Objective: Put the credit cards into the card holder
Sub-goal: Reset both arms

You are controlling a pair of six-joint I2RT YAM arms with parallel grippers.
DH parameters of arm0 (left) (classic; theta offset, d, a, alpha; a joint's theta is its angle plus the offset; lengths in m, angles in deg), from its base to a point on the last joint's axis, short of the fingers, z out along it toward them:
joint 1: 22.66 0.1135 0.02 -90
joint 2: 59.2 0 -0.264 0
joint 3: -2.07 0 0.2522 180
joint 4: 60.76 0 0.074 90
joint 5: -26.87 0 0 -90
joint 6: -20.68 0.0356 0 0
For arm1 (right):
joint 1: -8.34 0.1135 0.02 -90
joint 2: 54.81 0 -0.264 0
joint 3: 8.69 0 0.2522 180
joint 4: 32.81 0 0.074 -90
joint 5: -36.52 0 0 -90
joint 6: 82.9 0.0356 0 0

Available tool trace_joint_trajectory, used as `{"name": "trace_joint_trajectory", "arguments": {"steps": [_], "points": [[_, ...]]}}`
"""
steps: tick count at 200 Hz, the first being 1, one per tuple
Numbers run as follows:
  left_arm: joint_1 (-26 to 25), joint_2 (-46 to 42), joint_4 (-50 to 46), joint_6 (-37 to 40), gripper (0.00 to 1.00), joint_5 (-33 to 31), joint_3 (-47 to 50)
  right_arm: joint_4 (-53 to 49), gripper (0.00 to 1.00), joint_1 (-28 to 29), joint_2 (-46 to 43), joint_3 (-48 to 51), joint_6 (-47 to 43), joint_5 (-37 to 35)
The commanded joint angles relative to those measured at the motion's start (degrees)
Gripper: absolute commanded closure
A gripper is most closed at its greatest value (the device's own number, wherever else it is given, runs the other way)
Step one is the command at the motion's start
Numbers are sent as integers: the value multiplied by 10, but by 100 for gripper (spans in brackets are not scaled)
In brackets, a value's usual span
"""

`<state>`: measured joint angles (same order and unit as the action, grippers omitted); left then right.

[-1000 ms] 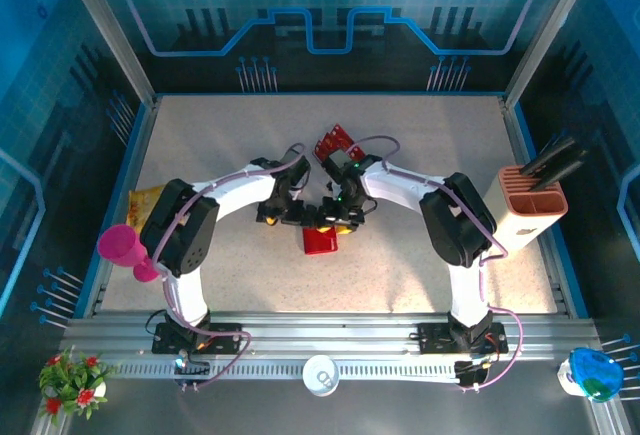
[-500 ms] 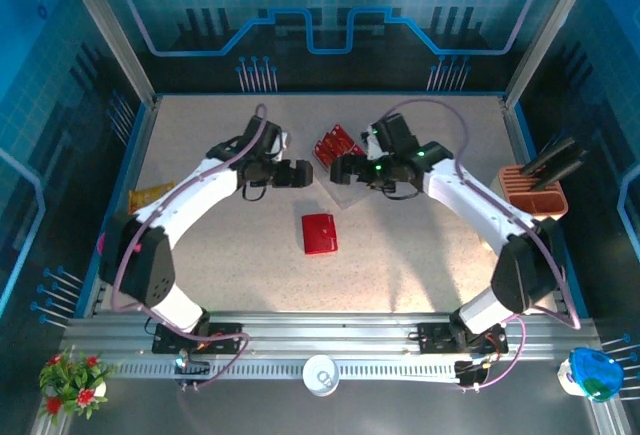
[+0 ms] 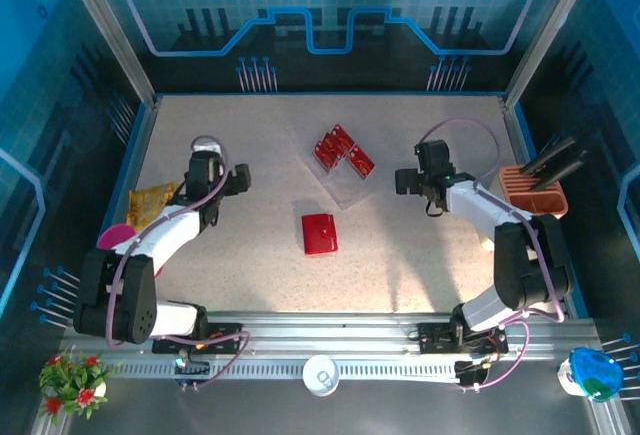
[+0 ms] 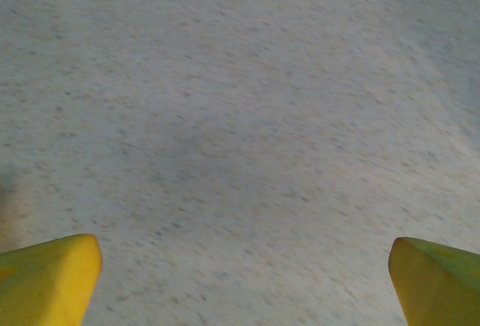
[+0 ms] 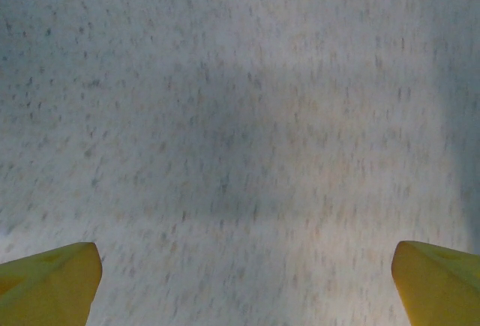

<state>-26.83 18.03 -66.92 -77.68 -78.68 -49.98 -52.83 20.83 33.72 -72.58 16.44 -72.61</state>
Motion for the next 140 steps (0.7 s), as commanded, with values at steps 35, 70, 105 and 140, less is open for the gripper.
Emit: {"name": "trace_joint_trajectory", "arguments": {"steps": [35, 70, 105, 140], "points": [[41, 70, 265, 55, 1, 46, 82, 380, 0, -74, -5, 169, -103, 116], [44, 103, 395, 81, 1, 136, 142, 484, 0, -109, -20, 234, -88, 194], [51, 117, 439, 79, 1, 152, 158, 565, 0, -94, -4, 272, -88, 145], [51, 118, 441, 80, 1, 150, 158, 634, 0, -65, -2, 304, -83, 30]]}}
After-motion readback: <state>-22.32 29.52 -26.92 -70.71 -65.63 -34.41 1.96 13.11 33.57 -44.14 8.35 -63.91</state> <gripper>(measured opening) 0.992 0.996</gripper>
